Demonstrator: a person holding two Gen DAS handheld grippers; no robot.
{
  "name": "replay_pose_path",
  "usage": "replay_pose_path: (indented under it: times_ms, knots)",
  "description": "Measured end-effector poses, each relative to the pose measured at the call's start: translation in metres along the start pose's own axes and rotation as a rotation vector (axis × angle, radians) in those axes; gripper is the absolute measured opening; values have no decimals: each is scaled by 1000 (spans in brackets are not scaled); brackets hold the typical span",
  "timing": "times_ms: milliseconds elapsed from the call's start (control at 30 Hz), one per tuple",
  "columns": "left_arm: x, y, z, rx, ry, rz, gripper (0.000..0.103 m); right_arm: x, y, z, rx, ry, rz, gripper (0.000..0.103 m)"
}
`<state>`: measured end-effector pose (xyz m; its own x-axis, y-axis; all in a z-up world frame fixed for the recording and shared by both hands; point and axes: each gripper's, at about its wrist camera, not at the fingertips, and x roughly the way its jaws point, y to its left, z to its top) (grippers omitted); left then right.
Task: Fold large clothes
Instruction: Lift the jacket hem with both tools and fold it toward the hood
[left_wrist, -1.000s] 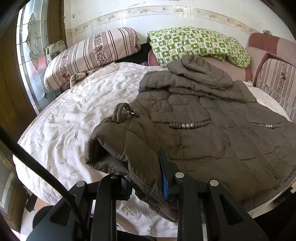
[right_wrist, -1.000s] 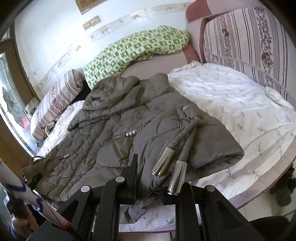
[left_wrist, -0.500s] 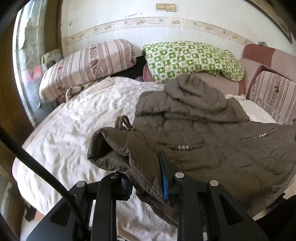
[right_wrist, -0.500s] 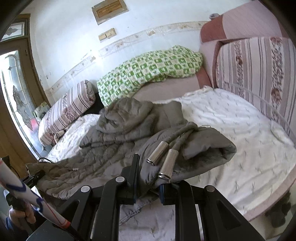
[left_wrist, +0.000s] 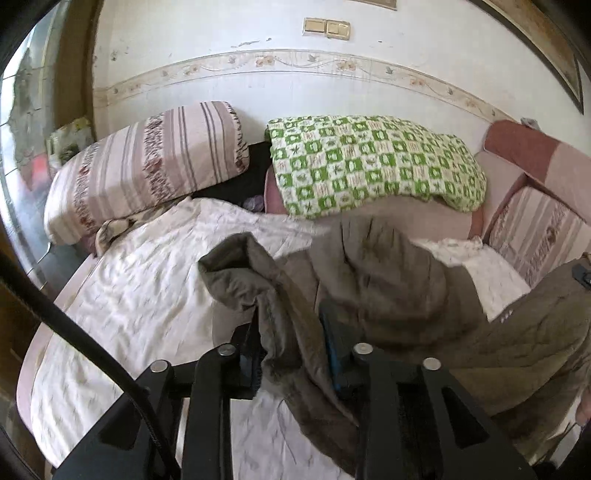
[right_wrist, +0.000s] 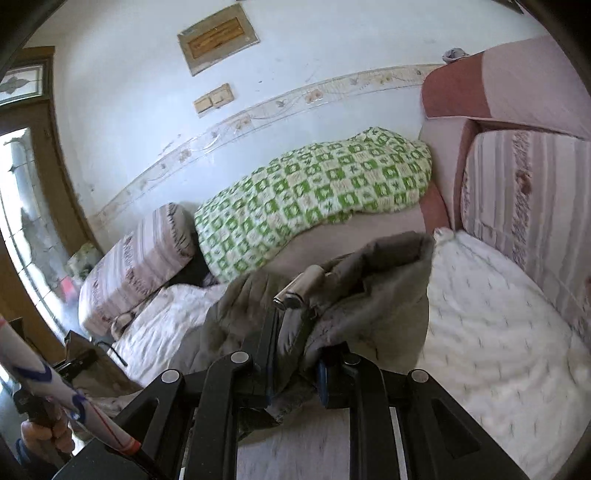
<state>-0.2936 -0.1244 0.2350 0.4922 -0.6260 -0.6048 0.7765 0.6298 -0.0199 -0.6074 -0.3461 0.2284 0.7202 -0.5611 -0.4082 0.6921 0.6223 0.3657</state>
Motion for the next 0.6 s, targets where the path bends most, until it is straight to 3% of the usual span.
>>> replay_pose_path:
  times_ms: [200,233,333,433,600]
  knots:
    - [53,10,75,-74,-12,4,51,102,-13,76,60,50,-41,18]
    - [57,15,89,-88,-35,20,60,115,-15,83,66,57,-48,18]
    - [61,24,116,-91,-105,70,62,162,-26,101,83,84,-89,18]
    - [70,32,135,-71,-118,103,62,209,-39,107,109,123,-126,18]
    - [94,19,121,2,-84,66,62,259,-59,105,151,164,-181,18]
